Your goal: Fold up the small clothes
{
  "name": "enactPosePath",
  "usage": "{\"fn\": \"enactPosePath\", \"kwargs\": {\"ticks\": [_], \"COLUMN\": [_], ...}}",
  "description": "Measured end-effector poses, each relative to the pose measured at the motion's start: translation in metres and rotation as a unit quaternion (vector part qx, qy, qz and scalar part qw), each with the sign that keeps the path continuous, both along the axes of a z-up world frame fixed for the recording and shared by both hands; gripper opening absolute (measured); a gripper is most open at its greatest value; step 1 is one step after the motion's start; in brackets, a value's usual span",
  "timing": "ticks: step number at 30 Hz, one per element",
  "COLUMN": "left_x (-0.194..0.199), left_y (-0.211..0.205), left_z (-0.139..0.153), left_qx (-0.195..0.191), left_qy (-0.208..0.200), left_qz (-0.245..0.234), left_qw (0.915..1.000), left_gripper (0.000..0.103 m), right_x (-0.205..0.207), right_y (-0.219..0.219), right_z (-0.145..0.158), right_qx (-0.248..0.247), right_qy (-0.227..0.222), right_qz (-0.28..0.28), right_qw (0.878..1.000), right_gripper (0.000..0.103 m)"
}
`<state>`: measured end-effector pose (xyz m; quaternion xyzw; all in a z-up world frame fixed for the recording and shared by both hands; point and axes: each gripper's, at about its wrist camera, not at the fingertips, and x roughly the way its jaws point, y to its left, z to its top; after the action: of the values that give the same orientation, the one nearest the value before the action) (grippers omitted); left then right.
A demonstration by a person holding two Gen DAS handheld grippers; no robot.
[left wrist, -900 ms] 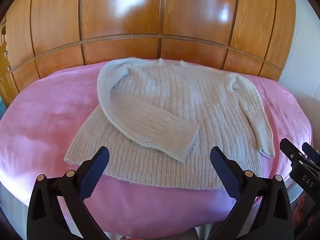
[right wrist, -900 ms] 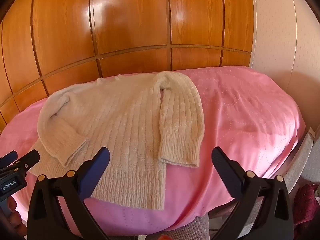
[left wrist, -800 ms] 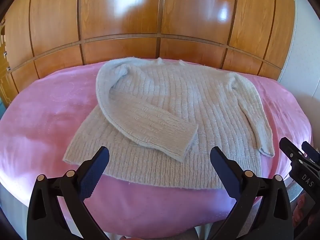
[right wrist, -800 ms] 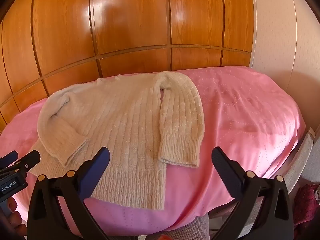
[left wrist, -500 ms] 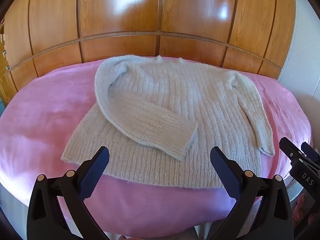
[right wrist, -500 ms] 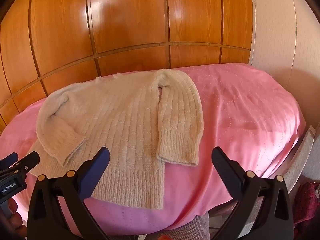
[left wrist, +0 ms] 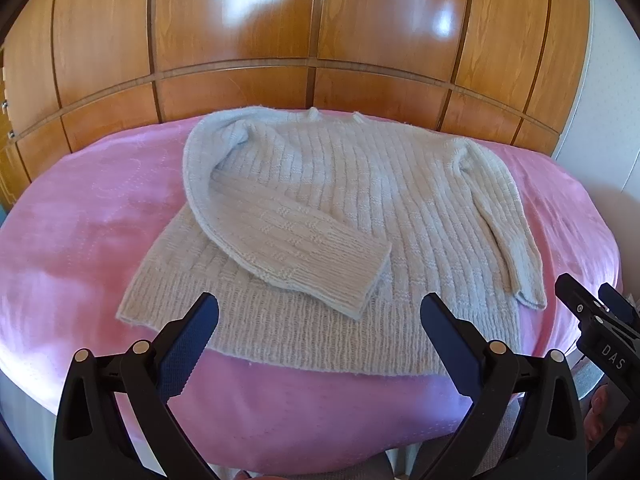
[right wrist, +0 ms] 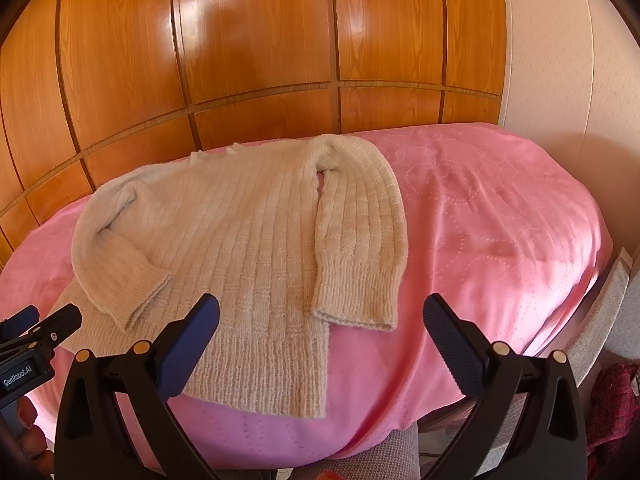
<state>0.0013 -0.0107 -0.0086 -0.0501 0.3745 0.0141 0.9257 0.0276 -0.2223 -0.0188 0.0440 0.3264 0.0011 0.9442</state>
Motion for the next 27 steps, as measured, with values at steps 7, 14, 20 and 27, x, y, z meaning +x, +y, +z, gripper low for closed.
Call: {"fn": "enactPosePath", "kwargs": {"ticks": [7, 14, 20, 27], "left_x": [-0.0013, -0.0014, 0.0006, 0.0017], "left_y": [-0.0011, -0.0014, -0.0004, 0.0027], "left_z": [0.0004, 0.0001, -0.0014, -0.0025], "left_qx": [0.000, -0.001, -0.005, -0.009], "left_qy": [-0.002, 0.000, 0.007, 0.012], "left_qz": [-0.002, -0.002, -0.002, -0.001], "left_qw": [1.0000, 1.0000, 1.0000, 0.9999], "left_gripper": [0.100, 0.100, 0.100, 0.100], "right_x": [0.0002, 0.0020, 0.0021, 0.0025], "right_y": [-0.0010, -0.0013, -0.0015, -0.0009], "right_z": [-0.0004, -0.0008, -0.0014, -0.0022], "right_qx": [0.002, 0.003, 0.003, 0.002], "right_qy": [0.003, 0.009, 0.011, 0.014], "right_qz": [-0.001, -0.001, -0.001, 0.000], "right_qw": [1.000, 1.000, 1.000, 1.000], "right_gripper": [0.101, 0.101, 0.101, 0.101]}}
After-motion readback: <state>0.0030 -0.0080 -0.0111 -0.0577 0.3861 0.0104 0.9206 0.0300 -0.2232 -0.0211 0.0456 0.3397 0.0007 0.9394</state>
